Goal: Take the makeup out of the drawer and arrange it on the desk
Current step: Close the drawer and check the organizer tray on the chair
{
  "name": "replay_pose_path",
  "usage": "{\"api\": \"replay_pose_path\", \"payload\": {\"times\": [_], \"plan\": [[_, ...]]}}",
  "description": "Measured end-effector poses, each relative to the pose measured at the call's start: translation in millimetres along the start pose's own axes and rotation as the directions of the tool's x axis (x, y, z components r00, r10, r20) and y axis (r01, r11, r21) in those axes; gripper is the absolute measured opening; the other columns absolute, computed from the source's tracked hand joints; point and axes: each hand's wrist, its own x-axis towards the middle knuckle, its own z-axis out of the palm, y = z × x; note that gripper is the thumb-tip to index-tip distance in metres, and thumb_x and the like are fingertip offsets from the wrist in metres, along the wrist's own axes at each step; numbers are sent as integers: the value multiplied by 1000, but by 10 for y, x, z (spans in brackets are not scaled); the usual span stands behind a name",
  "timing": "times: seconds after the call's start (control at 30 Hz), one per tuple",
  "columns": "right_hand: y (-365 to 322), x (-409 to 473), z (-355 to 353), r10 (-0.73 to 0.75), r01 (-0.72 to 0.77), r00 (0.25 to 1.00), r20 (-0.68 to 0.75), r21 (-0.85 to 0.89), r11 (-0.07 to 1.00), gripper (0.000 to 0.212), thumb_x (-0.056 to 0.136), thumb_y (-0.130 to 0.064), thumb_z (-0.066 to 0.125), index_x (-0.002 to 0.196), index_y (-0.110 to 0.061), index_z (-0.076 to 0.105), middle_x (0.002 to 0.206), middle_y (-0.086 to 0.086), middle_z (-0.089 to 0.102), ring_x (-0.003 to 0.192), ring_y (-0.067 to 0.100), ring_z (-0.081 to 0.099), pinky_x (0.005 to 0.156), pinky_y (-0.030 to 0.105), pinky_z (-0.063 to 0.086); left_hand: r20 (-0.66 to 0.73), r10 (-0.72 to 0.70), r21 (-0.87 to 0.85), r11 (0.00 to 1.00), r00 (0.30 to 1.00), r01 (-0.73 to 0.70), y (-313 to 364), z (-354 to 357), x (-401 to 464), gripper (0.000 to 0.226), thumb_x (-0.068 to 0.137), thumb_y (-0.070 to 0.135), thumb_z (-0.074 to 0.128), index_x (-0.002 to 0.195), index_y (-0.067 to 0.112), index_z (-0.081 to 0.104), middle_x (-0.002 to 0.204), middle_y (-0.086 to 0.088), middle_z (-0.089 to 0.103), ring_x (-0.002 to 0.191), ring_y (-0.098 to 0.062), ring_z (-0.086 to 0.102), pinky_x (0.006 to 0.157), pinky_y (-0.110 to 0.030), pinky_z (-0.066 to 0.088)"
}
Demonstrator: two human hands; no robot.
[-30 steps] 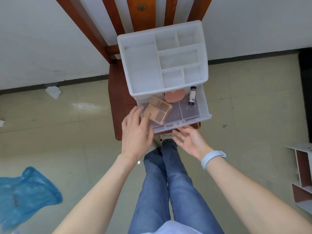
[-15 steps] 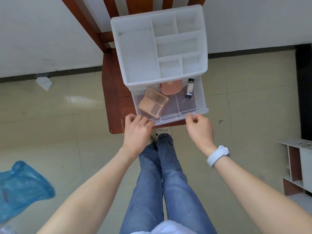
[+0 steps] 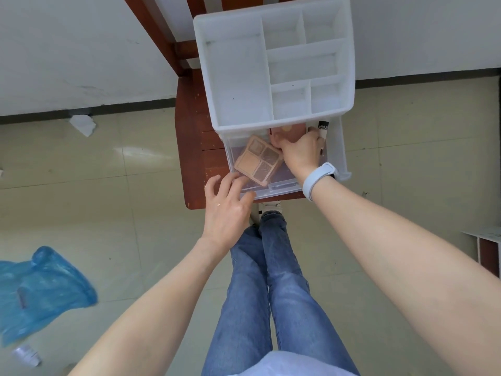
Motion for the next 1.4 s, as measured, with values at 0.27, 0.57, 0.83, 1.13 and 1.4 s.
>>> {"api": "replay_pose_path", "payload": {"times": [0.27,0.57,0.83,1.13,1.4], "plan": [[35,17,-85,48,-59,998,43,339,939,41,80,-18,68,104,-11,35,108,7,52,97,20,52,81,27,39,16,-57,-37,998,998,58,-30,-24,2,11,72,14,74,68,11,65,113,-13,64,110,-32,57,93,-46,39],[263,-132,-215,-130,138,930,342,1,990,35,89,-15,57,121,-3,49,121,12,49,104,18,47,87,27,39,109,-255,-48,964,961,262,-40,-46,7,76,69,38,78,126,-3,50,133,-21,50,120,-35,51,96,-50,40],[257,-196,-52,-218,280,897,384,-114,953,35,85,-21,61,118,-13,50,116,9,41,102,18,43,88,26,33,131,-268,-66,958,954,278,-79,-61,21,89,59,45,81,128,-1,48,123,-15,58,113,-31,55,95,-48,39],[207,-227,-128,-143,150,887,439,20,989,59,83,-16,67,133,-9,38,112,-1,50,100,10,49,77,10,38,185,-299,-213,918,936,335,-53,-109,39,85,60,31,85,127,-4,48,122,-19,57,109,-33,58,87,-45,45],[236,-387,-451,-97,-22,877,471,241,970,42,85,-8,63,122,-20,47,122,7,57,107,14,55,90,30,47,295,-457,-575,616,839,538,-13,-314,76,89,74,41,72,144,11,25,145,-7,26,130,-22,26,105,-33,27]]}}
